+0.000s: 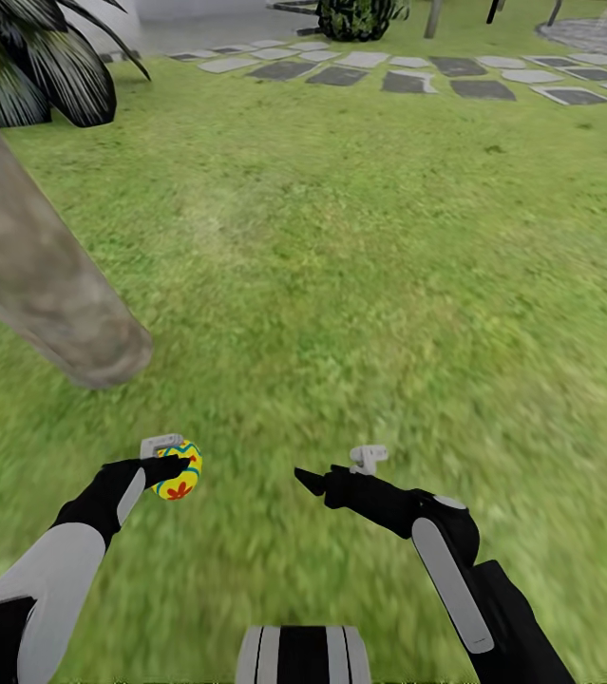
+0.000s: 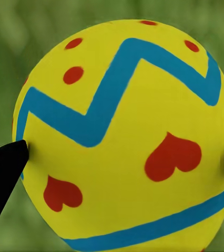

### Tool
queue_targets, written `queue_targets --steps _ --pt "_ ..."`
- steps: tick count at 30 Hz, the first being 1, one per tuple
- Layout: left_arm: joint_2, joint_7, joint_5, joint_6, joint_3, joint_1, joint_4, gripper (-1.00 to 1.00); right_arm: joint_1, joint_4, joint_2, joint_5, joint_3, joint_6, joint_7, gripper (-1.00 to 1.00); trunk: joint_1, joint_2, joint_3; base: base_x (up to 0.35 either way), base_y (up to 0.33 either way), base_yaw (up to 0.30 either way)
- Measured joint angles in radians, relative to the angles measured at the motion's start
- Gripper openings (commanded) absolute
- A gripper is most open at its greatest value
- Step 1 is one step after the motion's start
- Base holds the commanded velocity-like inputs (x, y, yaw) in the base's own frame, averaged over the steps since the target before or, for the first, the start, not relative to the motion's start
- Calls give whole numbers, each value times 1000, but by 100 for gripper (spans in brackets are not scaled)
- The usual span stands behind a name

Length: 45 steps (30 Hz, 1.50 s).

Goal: Take the three Easter eggs out of the wicker basket on the lawn in the garden, then place them on the lawn next to a single tree (choose any tree) so that all three eggs are next to the same tree and none are left in the basket.

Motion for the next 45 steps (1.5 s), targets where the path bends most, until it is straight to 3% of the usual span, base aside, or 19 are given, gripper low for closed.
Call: queue_targets --steps 3,10,21,25,31,36,37,45 --pt "0 0 0 0 0 0 0 -100 0 0 0 0 0 0 0 100 1 -1 -12 0 0 0" --pt "0 0 0 0 0 0 0 -100 0 0 0 0 0 0 -1 100 1 -1 -12 0 0 0" --pt "0 -1 6 0 0 -1 -7 -100 0 0 0 0 0 0 -1 100 6 -3 -54 0 0 0" --pt "0 -1 6 -7 0 -1 -4 -100 0 0 0 0 0 0 -1 100 6 -4 -54 0 0 0" --pt "-1 -2 15 -32 -1 -1 -43 -100 0 0 0 0 0 0 -1 100 8 -5 -77 0 0 0" --pt "0 -3 14 -34 -1 -1 -42 -100 0 0 0 0 0 0 -1 100 8 -5 -77 0 0 0" --pt "0 -3 14 -34 -1 -1 -42 100 0 0 0 0 0 0 -1 100 8 -5 -77 0 0 0" --pt "0 -2 5 -34 1 -1 -40 100 0 0 0 0 0 0 -1 100 9 -5 -77 0 0 0"
